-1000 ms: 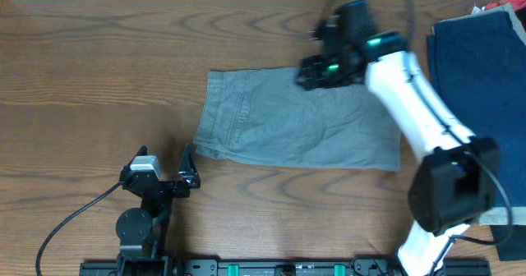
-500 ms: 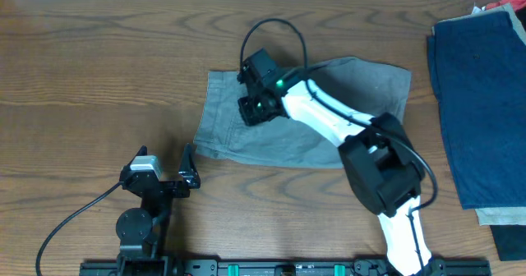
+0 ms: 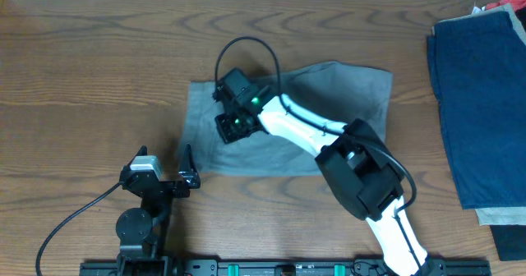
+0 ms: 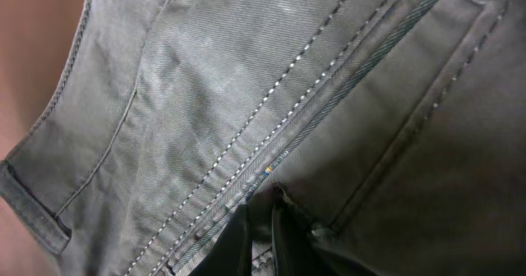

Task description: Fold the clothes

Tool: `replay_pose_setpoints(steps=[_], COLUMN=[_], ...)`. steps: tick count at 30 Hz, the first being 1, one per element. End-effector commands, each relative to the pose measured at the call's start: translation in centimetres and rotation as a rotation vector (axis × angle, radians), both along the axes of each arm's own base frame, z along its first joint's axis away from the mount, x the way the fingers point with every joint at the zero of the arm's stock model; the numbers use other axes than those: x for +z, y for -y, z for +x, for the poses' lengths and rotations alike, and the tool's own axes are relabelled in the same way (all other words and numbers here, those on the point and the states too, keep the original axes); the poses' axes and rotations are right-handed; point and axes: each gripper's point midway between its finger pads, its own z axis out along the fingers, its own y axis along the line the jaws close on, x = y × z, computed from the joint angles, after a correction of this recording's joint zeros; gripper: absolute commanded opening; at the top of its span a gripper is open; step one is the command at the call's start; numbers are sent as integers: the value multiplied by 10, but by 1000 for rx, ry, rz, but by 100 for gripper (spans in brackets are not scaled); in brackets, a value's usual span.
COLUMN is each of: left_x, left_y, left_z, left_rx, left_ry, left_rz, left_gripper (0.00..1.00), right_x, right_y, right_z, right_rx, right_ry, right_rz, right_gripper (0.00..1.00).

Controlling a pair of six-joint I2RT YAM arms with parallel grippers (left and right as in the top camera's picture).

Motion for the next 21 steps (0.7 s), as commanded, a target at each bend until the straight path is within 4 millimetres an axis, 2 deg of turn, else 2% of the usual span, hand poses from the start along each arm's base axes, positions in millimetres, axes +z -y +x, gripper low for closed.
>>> replay_pose_setpoints(steps=[1, 3, 6, 8, 11, 12, 18, 21], left_x=[-16, -16, -16, -16, -16, -16, -16, -16], left_y=[3, 3, 3, 3, 3, 3, 3, 3], left_z=[-1, -1, -1, -1, -1, -1, -1, -1], left_rx=[-17, -17, -17, -18, -17, -17, -17, -17], left_ry=[-48, -49, -48, -48, -48, -48, -48, -49], left_rz=[5, 5, 5, 5, 5, 5, 5, 5], left_gripper=[98, 98, 98, 98, 98, 98, 98, 98], right_x=[-37, -35, -29, -20, 0, 10, 78, 106], right_y=[-4, -3, 7, 14, 25, 32, 97, 130], right_z=[-44, -47, -36, -25, -4, 6, 68, 86], right_rx=[65, 75, 55, 52, 37, 18, -138, -187], right_ry=[-146, -159, -153, -142, -136, -135, -86, -45], right_rz=[-43, -49, -82, -95, -104, -112, -183, -199], right_gripper=[9, 9, 12, 26, 78, 87, 98, 99])
